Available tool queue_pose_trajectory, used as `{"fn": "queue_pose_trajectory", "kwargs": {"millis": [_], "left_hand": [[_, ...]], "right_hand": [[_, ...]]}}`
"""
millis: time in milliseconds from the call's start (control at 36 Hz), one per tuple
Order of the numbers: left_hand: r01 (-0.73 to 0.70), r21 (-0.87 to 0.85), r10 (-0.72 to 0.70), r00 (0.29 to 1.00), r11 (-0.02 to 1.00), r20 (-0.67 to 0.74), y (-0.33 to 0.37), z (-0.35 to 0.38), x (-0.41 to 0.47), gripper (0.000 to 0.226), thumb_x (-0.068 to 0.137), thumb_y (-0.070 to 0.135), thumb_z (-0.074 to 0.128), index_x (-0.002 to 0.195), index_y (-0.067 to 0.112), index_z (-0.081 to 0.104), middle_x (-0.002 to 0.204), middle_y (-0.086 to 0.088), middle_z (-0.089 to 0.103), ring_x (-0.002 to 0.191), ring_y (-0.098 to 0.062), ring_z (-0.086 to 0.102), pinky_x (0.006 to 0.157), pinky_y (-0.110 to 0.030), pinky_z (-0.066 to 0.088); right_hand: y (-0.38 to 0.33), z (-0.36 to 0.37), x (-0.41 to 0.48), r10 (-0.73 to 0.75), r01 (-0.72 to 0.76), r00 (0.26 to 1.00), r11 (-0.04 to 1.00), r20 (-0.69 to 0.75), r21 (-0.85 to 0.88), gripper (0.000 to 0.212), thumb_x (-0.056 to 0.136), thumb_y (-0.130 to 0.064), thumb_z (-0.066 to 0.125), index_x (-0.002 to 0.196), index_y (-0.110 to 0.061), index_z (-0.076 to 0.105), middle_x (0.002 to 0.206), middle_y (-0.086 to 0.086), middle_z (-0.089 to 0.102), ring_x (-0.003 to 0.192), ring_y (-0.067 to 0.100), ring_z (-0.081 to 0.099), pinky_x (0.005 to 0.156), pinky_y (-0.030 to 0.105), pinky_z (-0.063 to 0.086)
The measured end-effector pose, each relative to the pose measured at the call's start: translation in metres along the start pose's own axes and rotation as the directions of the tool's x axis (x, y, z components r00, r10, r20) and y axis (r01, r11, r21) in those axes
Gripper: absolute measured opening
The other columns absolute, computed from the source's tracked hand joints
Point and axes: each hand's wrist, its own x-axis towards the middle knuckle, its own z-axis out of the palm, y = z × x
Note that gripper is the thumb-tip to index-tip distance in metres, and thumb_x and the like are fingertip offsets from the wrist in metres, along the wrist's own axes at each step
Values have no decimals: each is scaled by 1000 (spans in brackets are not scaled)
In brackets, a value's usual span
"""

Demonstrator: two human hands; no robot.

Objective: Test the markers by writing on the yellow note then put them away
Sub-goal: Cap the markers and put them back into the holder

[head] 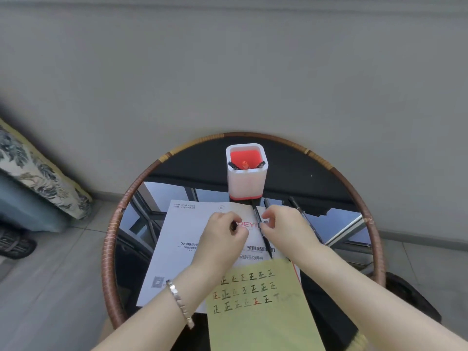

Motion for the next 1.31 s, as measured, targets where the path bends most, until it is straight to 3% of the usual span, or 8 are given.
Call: {"fn": "queue_pose_trajectory", "kwargs": {"millis": [111, 250, 333, 445, 556, 750, 945, 1306], "left_hand": [[106, -260, -127, 990, 960, -64, -1, -23, -11, 19, 87, 9, 50, 76, 20, 63, 83, 12, 62, 75, -8, 56, 62, -19, 42], [111, -376, -152, 985, 920, -81, -4, -42, -22, 22, 87, 2, 54, 84, 21, 64, 92, 10, 65, 88, -6, 59, 63, -14, 47], [94, -419, -152, 983, 903, -107, -3, -45, -29, 20, 88, 4, 57, 87, 24, 61, 92, 8, 64, 87, -6, 61, 56, -8, 49], [132, -497, -225, 966, 857, -131, 0, -44, -34, 13, 91, 8, 55, 97, 19, 56, 91, 4, 64, 80, -4, 62, 51, -7, 47], [137, -543, -224, 970, 829, -97, 4, -40, -39, 10, 93, 16, 52, 97, 22, 59, 85, 10, 69, 72, 1, 62, 53, -8, 47], [132, -585, -171, 985, 801, -11, 14, -27, -48, 5, 89, 20, 58, 87, 20, 63, 61, 8, 59, 53, -1, 51, 55, -17, 46], [75, -587, -45, 997, 806, 64, 29, -28, -56, 9, 85, 9, 63, 89, 17, 61, 74, 7, 72, 64, -1, 63, 59, -16, 52], [27, -567, 19, 997, 824, 75, 38, -29, -58, 14, 81, 8, 67, 83, 21, 61, 78, 4, 70, 65, -2, 63, 60, -18, 51]], "right_hand": [[-19, 10, 18, 70, -61, 997, 967, 26, -248, 18, 89, -22, 49, 75, -10, 47, 72, 2, 49, 74, 27, 53, 50, 28, 34], [-28, 18, 32, 160, -129, 986, 909, 46, -397, 19, 91, -21, 51, 105, -10, 57, 106, 8, 61, 97, 27, 59, 66, 29, 35], [-28, 22, 30, 167, -135, 985, 915, 51, -380, 17, 91, -21, 50, 101, -10, 57, 105, 7, 62, 96, 27, 59, 64, 28, 36], [-30, 16, 23, 183, -171, 979, 977, 92, -130, 31, 85, -30, 54, 61, -17, 40, 67, -1, 49, 64, 20, 50, 52, 26, 32], [-32, -8, 0, 127, -138, 990, 952, 57, 274, 29, 85, -24, 47, 60, -15, 36, 56, 0, 38, 49, 16, 31, 52, 28, 25], [-8, -43, -49, 272, -112, 962, 502, -33, 858, 32, 88, -5, 47, 60, -15, 34, 46, -4, 33, 35, 4, 27, 36, 14, 24], [6, -44, -71, 321, 3, 943, 250, -86, 968, 25, 93, -15, 47, 69, -11, 52, 47, 1, 58, 35, 9, 43, 34, 16, 33], [-2, -45, -79, 215, 34, 972, 251, -90, 967, 26, 92, -7, 43, 68, -6, 52, 46, 2, 57, 35, 10, 45, 35, 17, 36]]}}
